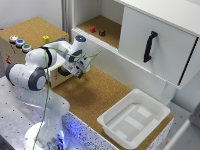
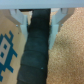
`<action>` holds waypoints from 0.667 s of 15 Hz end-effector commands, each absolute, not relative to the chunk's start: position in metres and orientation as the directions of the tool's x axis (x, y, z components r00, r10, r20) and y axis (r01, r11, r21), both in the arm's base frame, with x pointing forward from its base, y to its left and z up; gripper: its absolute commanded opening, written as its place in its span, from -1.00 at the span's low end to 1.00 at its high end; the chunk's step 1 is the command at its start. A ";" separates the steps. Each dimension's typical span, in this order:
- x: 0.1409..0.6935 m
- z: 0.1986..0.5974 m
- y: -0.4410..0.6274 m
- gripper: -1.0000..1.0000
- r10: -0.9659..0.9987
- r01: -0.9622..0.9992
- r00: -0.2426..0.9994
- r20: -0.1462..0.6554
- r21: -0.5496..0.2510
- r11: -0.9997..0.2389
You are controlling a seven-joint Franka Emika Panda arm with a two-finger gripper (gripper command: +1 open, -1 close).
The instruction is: Close the cabinet drawer
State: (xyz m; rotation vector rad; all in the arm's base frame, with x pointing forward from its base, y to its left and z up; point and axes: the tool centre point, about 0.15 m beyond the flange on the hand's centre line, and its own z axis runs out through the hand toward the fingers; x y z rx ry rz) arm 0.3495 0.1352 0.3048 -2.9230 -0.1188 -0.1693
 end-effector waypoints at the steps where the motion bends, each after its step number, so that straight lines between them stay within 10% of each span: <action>1: 0.368 0.302 0.161 -1.00 0.139 0.148 0.989 0.056 -0.212 -0.966; 10: 0.380 0.283 0.249 -1.00 0.218 0.226 0.974 0.060 -0.279 -0.933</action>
